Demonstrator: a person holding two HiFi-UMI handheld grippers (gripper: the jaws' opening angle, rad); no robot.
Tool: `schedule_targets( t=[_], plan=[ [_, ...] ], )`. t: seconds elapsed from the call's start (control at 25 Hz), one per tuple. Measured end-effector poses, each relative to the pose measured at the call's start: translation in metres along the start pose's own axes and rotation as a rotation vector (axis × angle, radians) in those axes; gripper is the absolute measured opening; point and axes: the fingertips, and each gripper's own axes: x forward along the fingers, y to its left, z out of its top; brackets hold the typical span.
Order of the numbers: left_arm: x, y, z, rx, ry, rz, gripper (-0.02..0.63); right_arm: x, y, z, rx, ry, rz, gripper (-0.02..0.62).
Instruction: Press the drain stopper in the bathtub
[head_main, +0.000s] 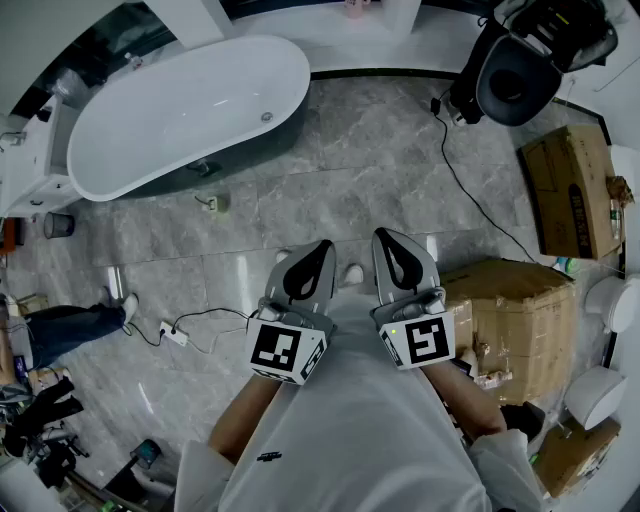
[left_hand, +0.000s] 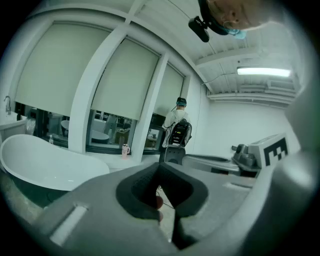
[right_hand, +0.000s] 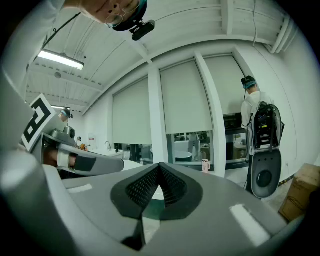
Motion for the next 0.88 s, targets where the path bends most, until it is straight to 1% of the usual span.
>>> schedule_targets(
  t=[0.12,0.24,0.32,0.44,0.56,0.68,0.76,0.88],
  plan=[
    [-0.007,0.011,-0.003,-0.01,0.008,0.027,0.0,0.003,0.013,0.006,-0.005,-0.008,0.01,-0.006],
    [-0.014,0.025,-0.005,-0.043,0.004,0.063,0.0,0.007,0.025,0.003,-0.006,0.0,0.026,-0.006],
    [-0.017,0.034,-0.007,-0.056,0.007,0.08,0.0,0.011,0.027,-0.003,0.031,0.012,0.033,-0.006],
    [-0.02,0.047,-0.009,-0.07,0.02,0.087,0.0,0.025,0.024,-0.011,0.121,0.038,0.015,-0.006],
    [-0.023,0.066,-0.009,-0.087,0.035,0.087,0.0,0.047,0.029,-0.02,0.155,0.079,-0.002,-0.006],
    [-0.031,0.101,0.002,-0.099,0.03,0.102,0.0,0.078,0.054,-0.017,0.165,0.098,0.026,-0.006],
    [-0.04,0.133,0.013,-0.104,0.017,0.124,0.0,0.106,0.078,-0.009,0.157,0.097,0.065,-0.006],
    [-0.059,0.182,0.027,-0.112,-0.003,0.16,0.0,0.146,0.121,0.004,0.116,0.097,0.141,-0.006]
  ],
)
